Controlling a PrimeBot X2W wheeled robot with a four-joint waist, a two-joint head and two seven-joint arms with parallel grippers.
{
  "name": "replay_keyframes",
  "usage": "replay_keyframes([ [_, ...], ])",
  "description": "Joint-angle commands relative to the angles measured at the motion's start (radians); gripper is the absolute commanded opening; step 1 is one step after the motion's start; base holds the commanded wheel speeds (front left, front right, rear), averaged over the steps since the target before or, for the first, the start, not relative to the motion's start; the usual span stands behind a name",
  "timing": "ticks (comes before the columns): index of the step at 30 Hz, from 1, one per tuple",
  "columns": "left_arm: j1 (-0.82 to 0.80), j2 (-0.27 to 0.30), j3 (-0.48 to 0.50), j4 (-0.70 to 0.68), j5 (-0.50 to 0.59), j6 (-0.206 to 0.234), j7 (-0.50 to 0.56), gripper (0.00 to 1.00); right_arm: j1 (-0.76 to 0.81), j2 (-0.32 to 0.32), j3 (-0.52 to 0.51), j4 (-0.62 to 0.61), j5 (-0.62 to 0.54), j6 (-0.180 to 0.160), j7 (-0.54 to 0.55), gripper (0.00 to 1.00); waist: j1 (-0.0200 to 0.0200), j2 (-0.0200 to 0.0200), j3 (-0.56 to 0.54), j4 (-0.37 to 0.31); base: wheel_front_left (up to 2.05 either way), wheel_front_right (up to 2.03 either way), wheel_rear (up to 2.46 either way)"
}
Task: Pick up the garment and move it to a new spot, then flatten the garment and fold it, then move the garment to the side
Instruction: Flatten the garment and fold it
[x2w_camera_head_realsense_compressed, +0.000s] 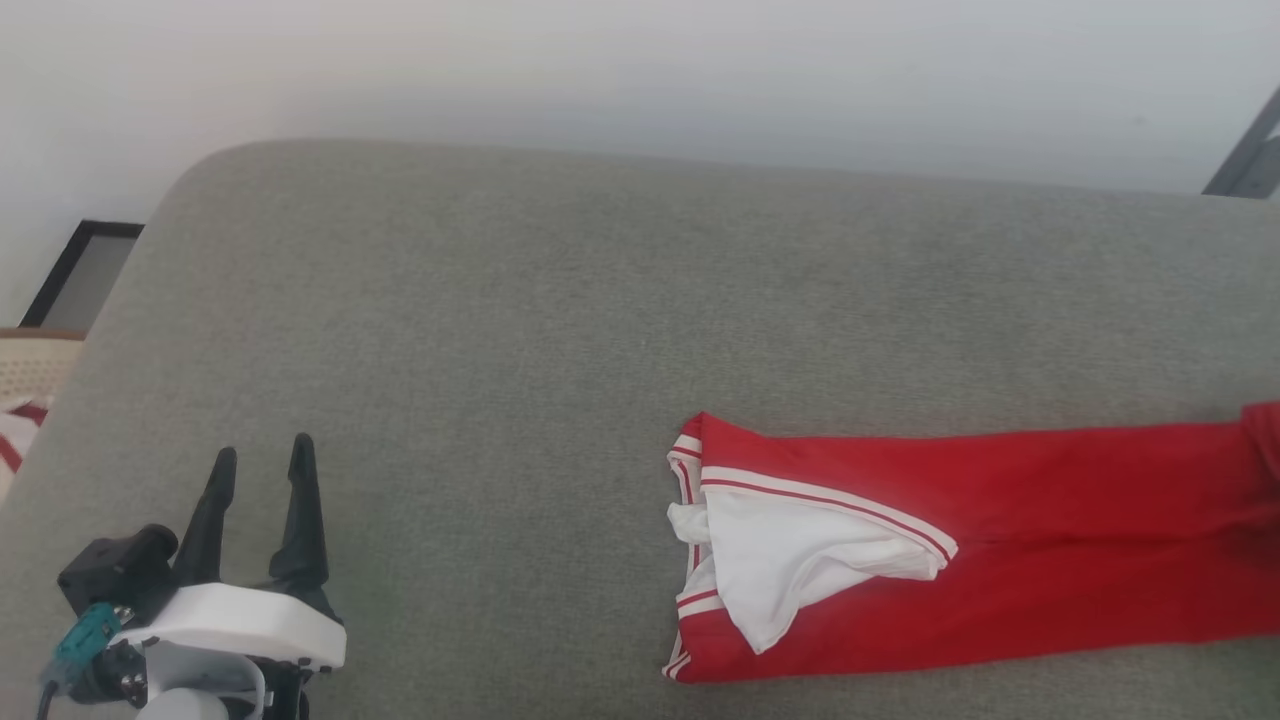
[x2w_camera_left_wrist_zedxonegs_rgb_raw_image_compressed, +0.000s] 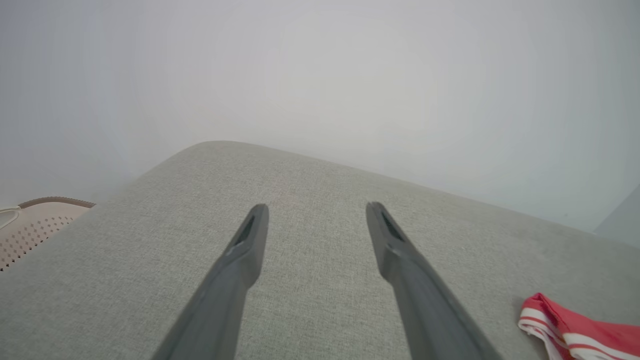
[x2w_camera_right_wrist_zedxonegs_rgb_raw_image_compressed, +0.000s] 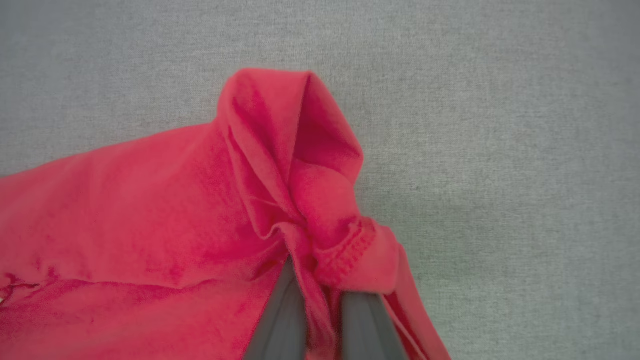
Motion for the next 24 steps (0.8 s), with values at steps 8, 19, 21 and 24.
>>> replay_keyframes([
  [8, 0.015, -0.023, 0.046, 0.048, 0.045, -0.06, -0.005, 1.0, 0.012, 0.017, 0.049, -0.158, 0.046, -0.001, 0.002, 0.0, 0.0, 0.0, -0.029, -0.031, 0.0, 0.0, 0.0],
  [19, -0.025, -0.062, 0.068, 0.113, 0.088, -0.127, -0.005, 1.0, 0.073, 0.128, 0.181, -0.456, 0.087, -0.001, 0.024, 0.0, 0.0, 0.0, -0.063, -0.005, 0.0, 0.0, 0.0],
  [21, -0.038, -0.066, 0.065, 0.124, 0.098, -0.135, -0.005, 1.0, 0.064, 0.163, 0.214, -0.47, 0.078, -0.001, 0.022, 0.0, 0.0, 0.0, -0.065, 0.009, 0.0, 0.0, 0.0],
  [24, -0.059, -0.075, 0.055, 0.14, 0.11, -0.147, -0.005, 1.0, 0.045, 0.214, 0.266, -0.46, 0.056, -0.001, 0.02, 0.0, 0.0, 0.0, -0.068, 0.036, 0.0, 0.0, 0.0],
])
